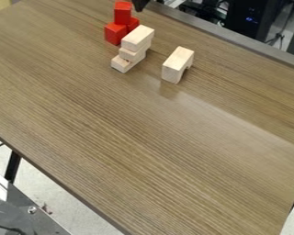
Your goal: Put the arch on top of the block
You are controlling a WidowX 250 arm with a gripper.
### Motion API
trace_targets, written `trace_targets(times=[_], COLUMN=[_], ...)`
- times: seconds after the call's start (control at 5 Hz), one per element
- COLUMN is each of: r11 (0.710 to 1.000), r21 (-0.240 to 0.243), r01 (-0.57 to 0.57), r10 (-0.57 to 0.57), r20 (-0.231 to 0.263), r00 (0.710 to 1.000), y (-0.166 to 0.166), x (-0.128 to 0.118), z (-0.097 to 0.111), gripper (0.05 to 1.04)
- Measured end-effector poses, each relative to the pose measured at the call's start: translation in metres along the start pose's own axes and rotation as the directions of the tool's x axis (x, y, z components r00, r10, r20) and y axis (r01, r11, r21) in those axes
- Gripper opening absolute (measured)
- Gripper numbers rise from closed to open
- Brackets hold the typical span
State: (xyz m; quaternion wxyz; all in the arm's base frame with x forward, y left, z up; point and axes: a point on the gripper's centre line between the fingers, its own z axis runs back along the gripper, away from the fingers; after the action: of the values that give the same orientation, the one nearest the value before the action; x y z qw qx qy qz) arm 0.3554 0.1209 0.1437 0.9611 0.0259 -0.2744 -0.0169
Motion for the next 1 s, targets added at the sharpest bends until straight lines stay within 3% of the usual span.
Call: trace_targets(times=[0.2, 0.4, 0.8, 1.0], r11=[1.000, 0.993, 0.999, 0.997], r21=[-0.016, -0.114, -0.019, 0.004], r01=[-0.006, 0.034, -0.041, -0.073], r10=[0.006, -0.040, 0.040, 0.073], r20=[-0.029, -0.057, -0.067, -0.064], r00=[1.000, 0.998, 0.997, 0.995], y=[-0.002, -0.015, -0.042, -0.053], x=[-0.007, -0.008, -0.009, -0.008], z=[-0.008, -0.020, -0.027, -0.030], gripper=[1.001, 1.001, 1.001, 1.001])
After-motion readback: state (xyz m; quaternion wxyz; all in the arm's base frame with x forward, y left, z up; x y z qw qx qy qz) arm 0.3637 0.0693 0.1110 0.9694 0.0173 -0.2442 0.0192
